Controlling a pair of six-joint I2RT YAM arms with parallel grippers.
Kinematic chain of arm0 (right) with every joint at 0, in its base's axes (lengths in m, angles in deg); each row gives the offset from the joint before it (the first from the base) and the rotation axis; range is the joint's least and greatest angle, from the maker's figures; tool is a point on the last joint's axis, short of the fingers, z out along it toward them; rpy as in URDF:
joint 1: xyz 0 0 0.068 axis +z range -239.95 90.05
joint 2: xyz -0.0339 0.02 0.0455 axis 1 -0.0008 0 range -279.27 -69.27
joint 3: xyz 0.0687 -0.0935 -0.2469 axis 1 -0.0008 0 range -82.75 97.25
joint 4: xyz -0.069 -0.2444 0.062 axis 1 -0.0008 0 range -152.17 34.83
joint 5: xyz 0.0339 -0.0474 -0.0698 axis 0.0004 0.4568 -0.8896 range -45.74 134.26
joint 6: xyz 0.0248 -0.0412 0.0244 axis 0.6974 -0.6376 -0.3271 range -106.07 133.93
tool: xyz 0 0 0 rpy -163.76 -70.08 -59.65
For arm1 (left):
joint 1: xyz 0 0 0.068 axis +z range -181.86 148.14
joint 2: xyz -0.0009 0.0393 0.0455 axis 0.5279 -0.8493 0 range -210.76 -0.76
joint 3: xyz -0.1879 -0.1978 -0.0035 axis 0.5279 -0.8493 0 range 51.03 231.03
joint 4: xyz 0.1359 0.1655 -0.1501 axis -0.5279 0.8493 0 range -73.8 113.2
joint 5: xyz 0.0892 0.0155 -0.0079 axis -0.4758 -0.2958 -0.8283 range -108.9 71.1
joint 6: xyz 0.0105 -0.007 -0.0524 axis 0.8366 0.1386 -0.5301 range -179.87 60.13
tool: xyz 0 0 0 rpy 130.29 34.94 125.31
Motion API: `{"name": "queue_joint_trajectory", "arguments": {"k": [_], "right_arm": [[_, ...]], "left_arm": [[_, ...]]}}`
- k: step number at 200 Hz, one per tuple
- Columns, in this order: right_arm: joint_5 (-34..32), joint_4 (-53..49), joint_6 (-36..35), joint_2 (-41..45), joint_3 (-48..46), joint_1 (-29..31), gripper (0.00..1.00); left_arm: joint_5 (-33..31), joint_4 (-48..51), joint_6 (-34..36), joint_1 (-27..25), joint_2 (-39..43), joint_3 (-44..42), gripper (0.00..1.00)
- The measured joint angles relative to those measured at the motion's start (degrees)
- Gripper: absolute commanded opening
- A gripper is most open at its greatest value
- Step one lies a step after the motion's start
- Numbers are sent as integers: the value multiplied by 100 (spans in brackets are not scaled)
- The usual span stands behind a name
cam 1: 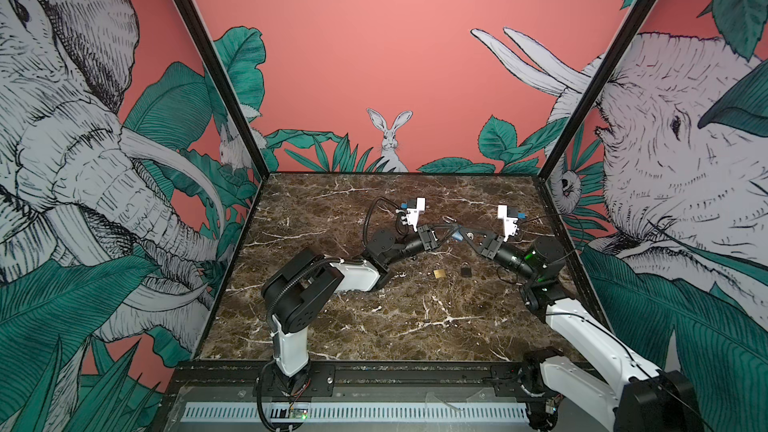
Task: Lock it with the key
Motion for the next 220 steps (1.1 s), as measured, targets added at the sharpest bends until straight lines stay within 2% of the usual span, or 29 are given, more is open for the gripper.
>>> {"name": "queue_joint_trajectory", "arguments": {"k": [60, 144, 174, 192, 220], "right_arm": [[37, -151, 31, 212, -2, -2, 17], [103, 83, 173, 98, -2, -17, 11], [131, 175, 251, 57, -2, -24, 22], [232, 157, 275, 57, -2, -11, 24], [348, 103, 278, 83, -2, -4, 21]], "left_arm": [[142, -92, -20, -7, 0, 42, 0], [214, -94, -20, 17, 0, 87, 0], [247, -96, -26, 33, -22, 133, 0], [284, -92, -22, 26, -68, 221, 0], [363, -72, -20, 22, -83, 267, 0]]}}
